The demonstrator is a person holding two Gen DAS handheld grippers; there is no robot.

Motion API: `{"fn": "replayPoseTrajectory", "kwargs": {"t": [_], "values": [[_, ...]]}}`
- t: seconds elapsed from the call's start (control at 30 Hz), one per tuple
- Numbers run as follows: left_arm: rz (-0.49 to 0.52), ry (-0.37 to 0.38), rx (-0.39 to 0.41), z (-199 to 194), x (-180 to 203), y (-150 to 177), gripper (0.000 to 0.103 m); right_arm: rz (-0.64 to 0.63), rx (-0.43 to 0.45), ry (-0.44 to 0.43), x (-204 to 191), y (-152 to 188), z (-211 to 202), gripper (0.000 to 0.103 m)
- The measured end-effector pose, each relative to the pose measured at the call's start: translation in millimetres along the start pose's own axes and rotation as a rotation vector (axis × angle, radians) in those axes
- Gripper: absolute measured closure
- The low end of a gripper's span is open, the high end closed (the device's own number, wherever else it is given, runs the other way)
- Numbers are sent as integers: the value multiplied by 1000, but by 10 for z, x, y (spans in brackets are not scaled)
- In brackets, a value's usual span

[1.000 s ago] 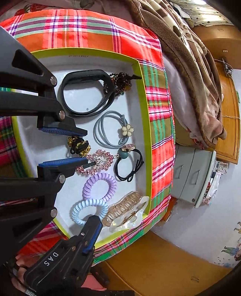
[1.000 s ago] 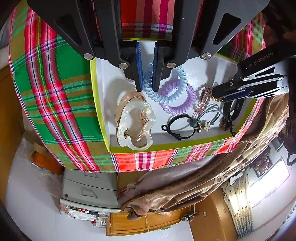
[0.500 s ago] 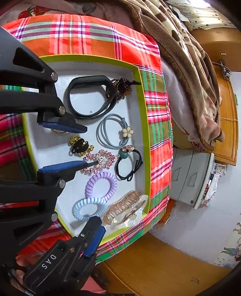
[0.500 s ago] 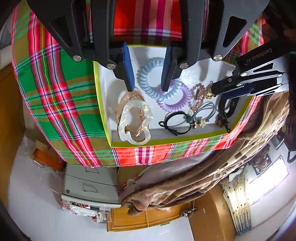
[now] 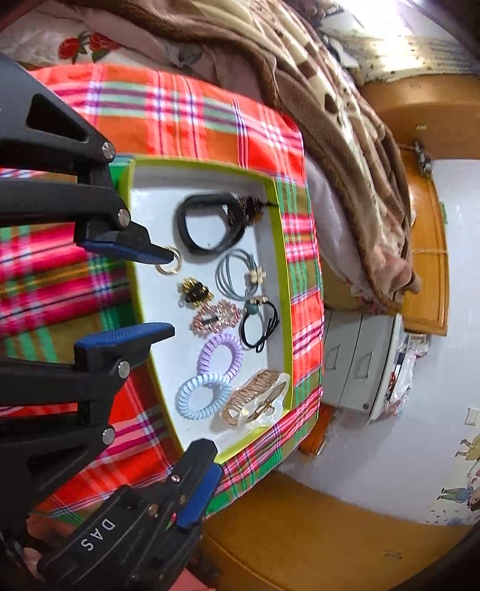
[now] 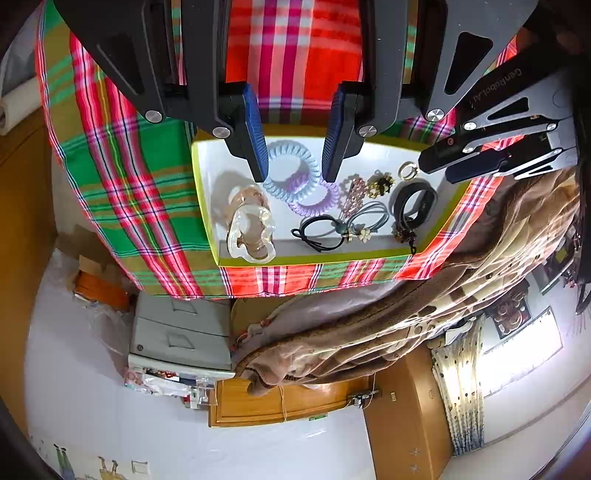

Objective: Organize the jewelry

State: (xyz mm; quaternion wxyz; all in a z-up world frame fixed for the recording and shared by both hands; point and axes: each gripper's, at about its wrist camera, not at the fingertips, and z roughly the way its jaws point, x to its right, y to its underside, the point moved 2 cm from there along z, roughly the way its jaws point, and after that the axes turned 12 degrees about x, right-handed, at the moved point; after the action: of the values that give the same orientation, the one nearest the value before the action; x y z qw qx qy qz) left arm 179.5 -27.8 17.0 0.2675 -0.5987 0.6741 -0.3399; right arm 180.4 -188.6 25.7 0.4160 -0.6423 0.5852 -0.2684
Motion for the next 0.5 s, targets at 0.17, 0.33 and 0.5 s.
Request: {"fn": "replayPoseTrajectory", "kwargs": {"t": [0.17,0.33,0.5], "values": [[0,-71,30,-169,-11,85,69,8,15,-13,-56,45,-108,72],[1,-98,36,-267,-17,160,69,9,21,-21,-103,72,-164,72],[-2,-97,33,-298,-12,216,69,11,21,-29,-129,113,-192,72]]}}
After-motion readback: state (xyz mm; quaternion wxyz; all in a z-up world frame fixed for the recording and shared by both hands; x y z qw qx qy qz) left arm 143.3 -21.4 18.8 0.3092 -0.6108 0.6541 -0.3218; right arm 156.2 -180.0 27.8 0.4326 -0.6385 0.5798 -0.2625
